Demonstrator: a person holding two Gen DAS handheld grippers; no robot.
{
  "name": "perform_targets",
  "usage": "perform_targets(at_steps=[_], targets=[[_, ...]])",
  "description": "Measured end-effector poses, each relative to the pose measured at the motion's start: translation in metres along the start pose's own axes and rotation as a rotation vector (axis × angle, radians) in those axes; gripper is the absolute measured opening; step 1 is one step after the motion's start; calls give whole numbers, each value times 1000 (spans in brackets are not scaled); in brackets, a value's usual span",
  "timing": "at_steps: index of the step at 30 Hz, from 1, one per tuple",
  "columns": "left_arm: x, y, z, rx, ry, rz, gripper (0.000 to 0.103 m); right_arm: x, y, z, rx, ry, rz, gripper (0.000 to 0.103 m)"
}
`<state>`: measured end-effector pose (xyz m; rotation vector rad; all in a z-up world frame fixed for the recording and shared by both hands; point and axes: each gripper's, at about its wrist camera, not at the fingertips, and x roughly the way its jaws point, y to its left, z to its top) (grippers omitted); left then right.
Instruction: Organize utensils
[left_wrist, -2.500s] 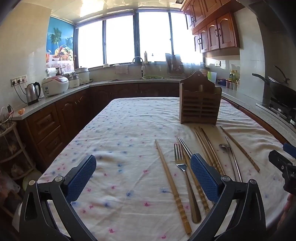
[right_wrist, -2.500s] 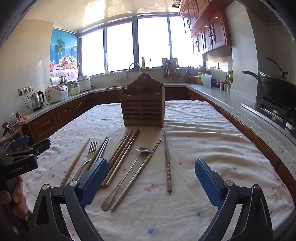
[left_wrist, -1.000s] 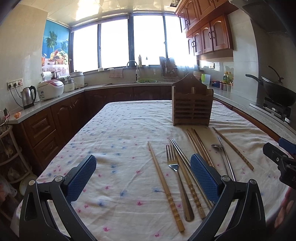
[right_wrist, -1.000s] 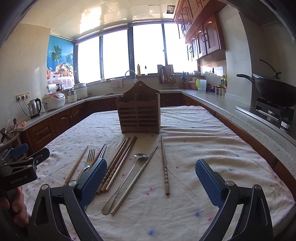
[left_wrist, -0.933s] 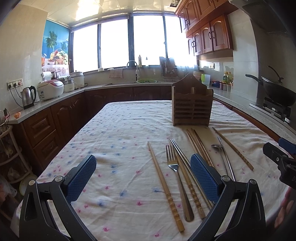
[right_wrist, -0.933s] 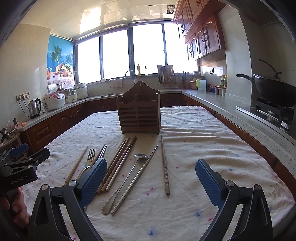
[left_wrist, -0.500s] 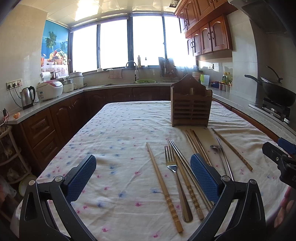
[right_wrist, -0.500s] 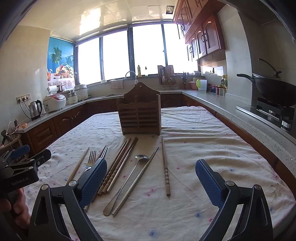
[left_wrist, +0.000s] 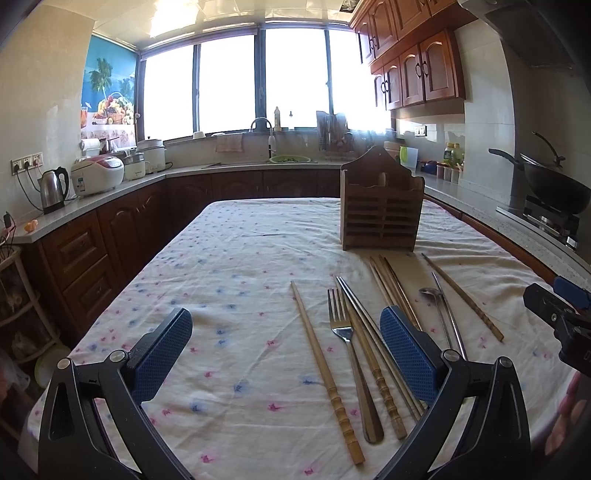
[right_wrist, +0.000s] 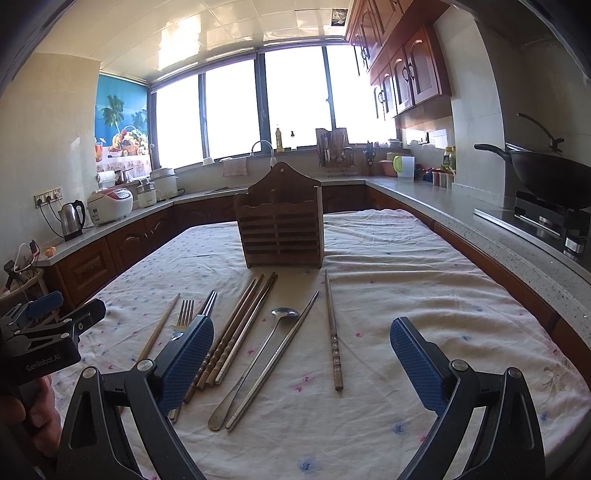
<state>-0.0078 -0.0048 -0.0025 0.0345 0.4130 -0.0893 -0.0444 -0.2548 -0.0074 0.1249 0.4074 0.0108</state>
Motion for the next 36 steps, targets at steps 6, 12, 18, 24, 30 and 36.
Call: perform_targets(at_steps=[6,12,18,24,30,36], targets=[[8,1,2,-19,34,-12,103,3,0,1,11,11,8,98],[19,5,8,-36,84,-26,103,10,-4,4,33,41,17,98],[39,7,15,-40,148,-50,98,22,-12,11,80,97,42,97],[62,10,24,-57,217,-86,91,37,-19,21,126,152,66,95],[87,4,32,-29,280,-148,78,61,-13,27,151,224,121,71],[118,-1,39,2,352,-228,63,98,-7,24,179,354,172,46]])
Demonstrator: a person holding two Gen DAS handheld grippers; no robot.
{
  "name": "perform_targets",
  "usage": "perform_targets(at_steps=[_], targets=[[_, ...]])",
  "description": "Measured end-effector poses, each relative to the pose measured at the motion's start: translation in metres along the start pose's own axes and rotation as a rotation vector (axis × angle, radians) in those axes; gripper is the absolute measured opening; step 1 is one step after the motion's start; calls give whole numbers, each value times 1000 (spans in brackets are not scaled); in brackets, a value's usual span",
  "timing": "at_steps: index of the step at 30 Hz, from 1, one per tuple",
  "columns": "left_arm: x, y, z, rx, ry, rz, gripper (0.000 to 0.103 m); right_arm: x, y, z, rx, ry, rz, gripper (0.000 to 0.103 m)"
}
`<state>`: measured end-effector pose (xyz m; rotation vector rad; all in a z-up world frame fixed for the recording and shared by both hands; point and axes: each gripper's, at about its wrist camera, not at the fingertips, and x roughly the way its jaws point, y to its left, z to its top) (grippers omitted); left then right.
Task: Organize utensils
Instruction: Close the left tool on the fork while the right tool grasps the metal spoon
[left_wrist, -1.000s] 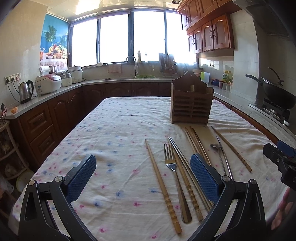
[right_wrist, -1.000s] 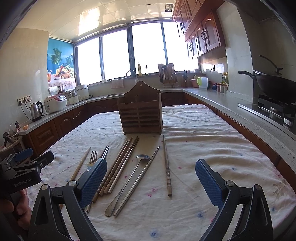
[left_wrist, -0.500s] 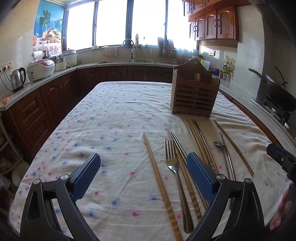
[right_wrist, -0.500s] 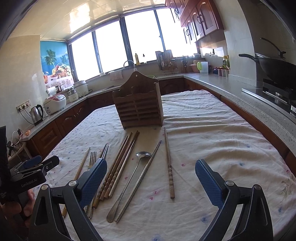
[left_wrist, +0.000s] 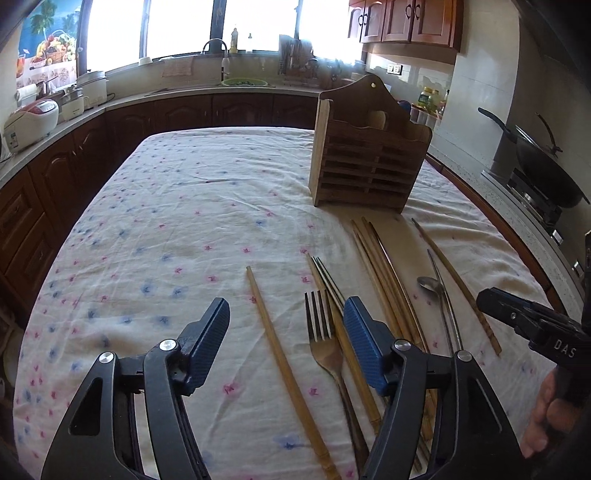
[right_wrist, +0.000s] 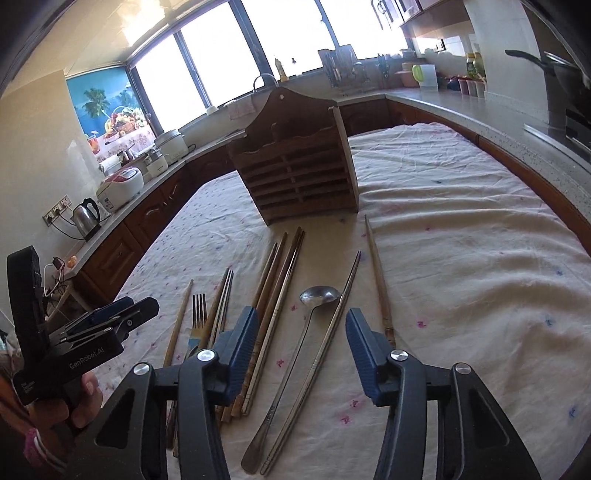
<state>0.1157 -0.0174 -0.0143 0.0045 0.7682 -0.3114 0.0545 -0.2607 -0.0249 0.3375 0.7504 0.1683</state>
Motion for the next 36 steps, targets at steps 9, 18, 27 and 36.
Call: perform_targets(at_steps=[9,18,27,36], targets=[[42,5,13,57,132,-90,43,38,-5,7,23,122,5,23],[62,-11,12,146,209,-171,23,62,-9,10,40,203,-2,16],[58,-3,11,102,202,-208,9,69,-3,14,8,204,-18,6],[21,5,21,77,108,-188,2,46,-3,17,59,157,69,2]])
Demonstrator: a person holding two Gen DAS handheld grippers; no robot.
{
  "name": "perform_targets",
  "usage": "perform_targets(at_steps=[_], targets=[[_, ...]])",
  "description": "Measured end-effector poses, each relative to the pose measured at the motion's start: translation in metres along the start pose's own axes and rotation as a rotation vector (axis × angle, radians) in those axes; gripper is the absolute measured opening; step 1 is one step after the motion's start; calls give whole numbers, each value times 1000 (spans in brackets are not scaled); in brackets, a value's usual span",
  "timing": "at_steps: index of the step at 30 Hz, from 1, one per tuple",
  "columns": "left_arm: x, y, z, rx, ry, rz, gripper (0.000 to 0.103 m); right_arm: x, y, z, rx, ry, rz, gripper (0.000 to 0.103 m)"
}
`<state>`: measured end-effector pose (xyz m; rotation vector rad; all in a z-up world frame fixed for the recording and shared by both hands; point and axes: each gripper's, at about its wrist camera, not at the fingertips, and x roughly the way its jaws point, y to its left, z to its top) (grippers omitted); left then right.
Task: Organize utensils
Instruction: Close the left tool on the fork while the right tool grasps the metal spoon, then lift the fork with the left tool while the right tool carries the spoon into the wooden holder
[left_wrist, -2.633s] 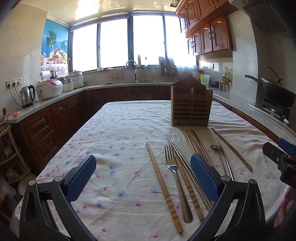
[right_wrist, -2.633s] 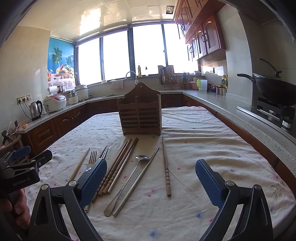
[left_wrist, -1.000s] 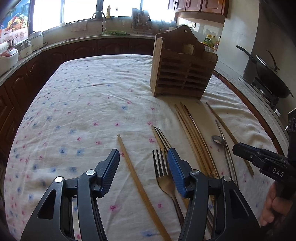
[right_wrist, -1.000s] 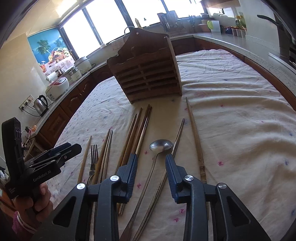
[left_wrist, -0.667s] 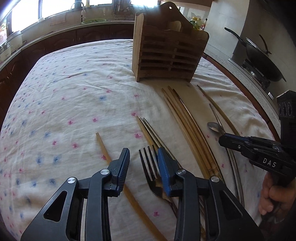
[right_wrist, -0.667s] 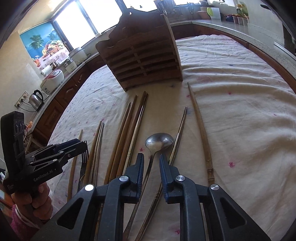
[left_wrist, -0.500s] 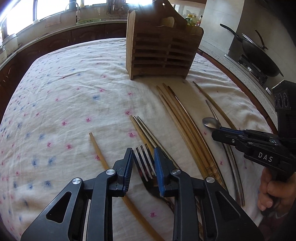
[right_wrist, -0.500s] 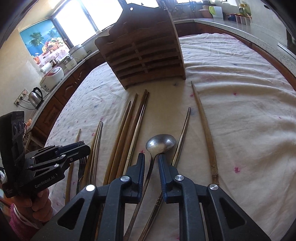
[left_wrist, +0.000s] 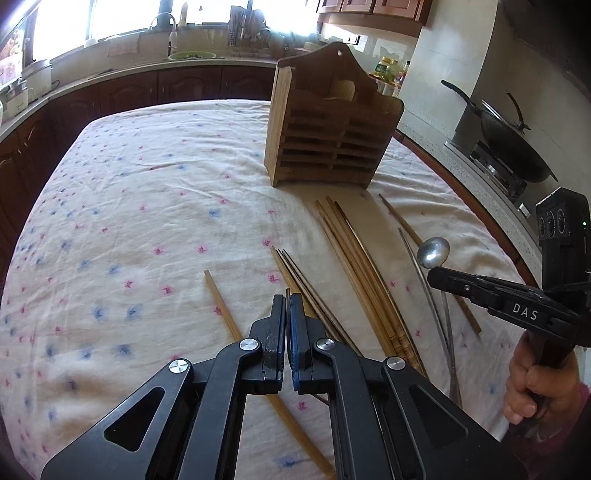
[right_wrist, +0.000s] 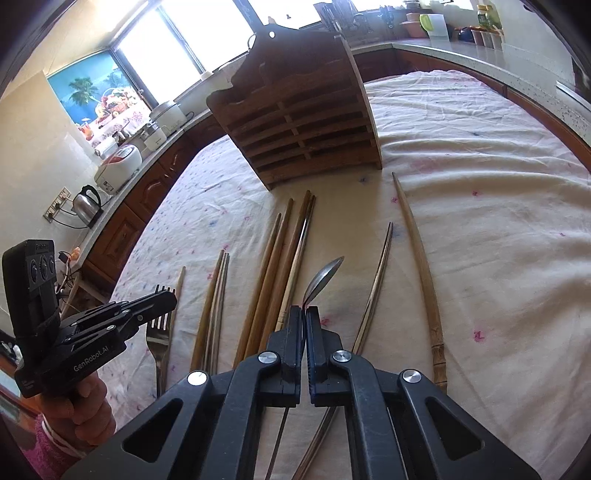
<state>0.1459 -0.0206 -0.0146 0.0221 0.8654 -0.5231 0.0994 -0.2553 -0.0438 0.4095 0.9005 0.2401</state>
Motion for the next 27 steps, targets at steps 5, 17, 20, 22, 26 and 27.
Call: perform_targets(at_steps=[5,17,20,22,26,27], targets=[[-28,0,13,-9,-84,15,2,-27,5,12,-9,-75,11,2],[-71,2,40,-13,-221,42,2,-73,7,43,-47,-231,-27,2],[-76,3,46,-18,-248,67,2,-77,7,49,-51,-249,-28,2],[-77,4,52,-20,-267,91,2,-79,6,51,-55,-260,-33,2],[-79,4,67,-34,-309,119,2,-83,5,58,-58,-284,-44,2],[-80,3,72,-34,-321,130,2,-84,5,61,-61,-292,-49,2]])
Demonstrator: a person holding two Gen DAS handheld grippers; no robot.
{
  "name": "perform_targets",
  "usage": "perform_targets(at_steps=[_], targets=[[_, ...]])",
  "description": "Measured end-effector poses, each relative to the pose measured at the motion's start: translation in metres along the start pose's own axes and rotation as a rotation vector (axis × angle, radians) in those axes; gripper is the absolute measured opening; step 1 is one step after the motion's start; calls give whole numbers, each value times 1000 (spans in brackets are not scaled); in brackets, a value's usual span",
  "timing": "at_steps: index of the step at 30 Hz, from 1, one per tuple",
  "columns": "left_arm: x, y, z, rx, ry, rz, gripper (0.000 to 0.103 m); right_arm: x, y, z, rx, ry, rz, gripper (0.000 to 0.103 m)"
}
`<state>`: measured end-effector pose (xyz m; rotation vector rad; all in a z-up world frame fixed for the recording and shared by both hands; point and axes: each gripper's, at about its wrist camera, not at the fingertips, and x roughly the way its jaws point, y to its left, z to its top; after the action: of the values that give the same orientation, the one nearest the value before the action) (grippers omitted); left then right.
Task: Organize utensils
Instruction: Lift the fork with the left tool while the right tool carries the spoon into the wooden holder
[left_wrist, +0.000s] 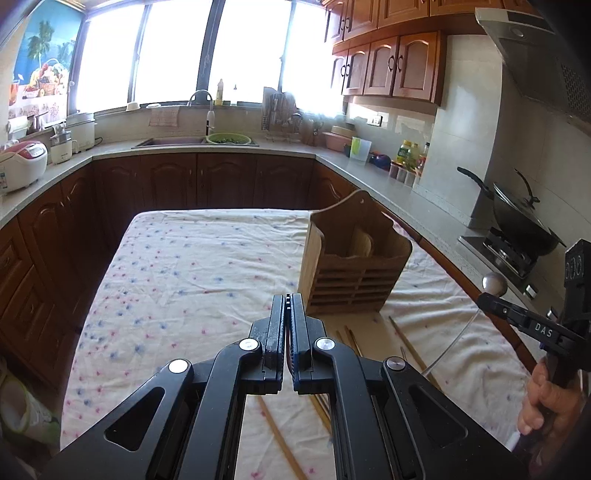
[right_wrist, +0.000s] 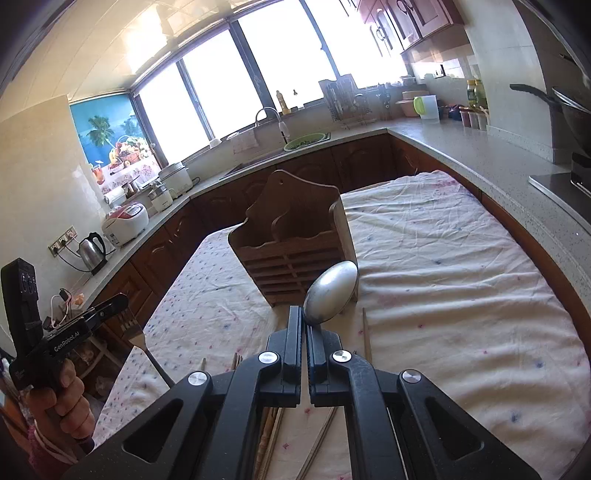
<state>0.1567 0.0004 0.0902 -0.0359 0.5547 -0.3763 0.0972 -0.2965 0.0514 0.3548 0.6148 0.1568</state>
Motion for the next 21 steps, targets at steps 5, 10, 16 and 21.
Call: perform_targets(at_steps=[5,10,16,21], targets=[[10,-5,30,2,-62,32,2,-3,-3,22,-13,-49,-19,2],[21,-13,71,7,-136,51,2,-4,-4,55,-40,-117,-37,2],[44,-22,119,0,-232,98,2,0,2,102,-87,-213,-58,2],[80,-29,136,10,-265,145,2,25,1,131,-106,-238,-77,2]])
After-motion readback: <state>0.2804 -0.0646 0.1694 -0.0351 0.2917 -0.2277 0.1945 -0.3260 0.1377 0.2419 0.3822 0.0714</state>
